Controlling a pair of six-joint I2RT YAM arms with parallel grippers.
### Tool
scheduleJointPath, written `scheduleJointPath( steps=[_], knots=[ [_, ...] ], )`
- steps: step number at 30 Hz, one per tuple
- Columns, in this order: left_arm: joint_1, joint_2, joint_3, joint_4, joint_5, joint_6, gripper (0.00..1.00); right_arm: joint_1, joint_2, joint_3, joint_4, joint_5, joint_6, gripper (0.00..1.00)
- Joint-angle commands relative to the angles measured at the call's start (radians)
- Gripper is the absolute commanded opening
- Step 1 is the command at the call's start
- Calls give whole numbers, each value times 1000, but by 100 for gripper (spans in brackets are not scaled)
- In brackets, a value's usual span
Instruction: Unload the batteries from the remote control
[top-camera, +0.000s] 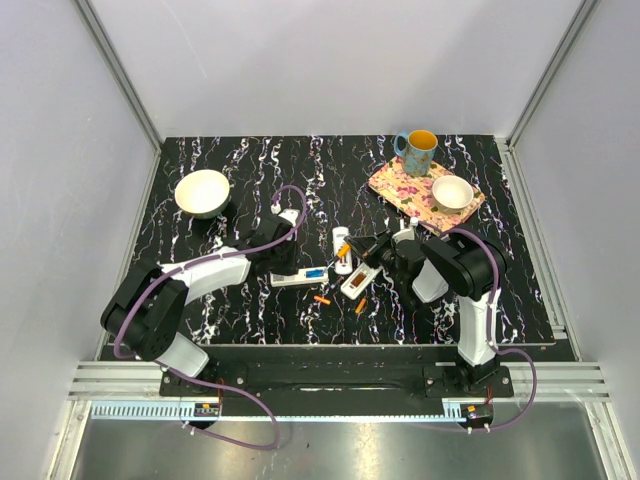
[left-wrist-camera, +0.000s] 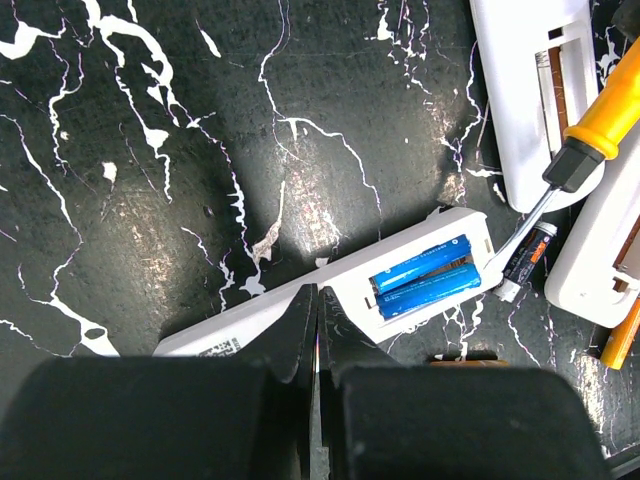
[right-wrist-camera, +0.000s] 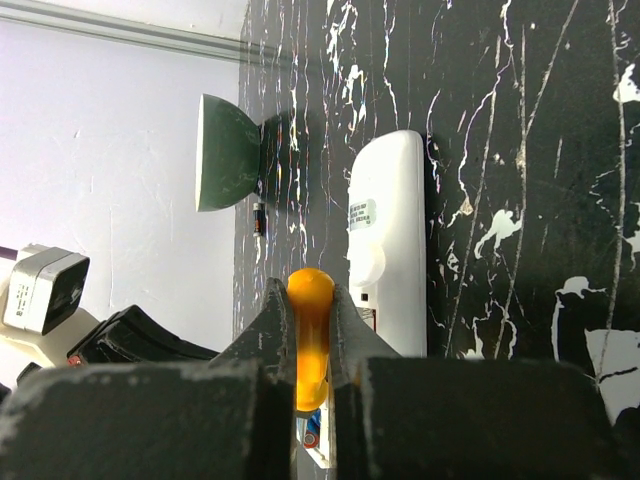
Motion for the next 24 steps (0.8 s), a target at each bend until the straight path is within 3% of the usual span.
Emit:
scheduleJointPath(
  steps=[1, 24],
  knots=[
    [-3, 21, -22, -132, 14, 2, 0, 21, -13, 23, 137, -83, -8, 0],
    [-3, 24, -50, -120, 22, -4, 0, 22, -17, 71, 135, -109, 16, 0]
  ],
)
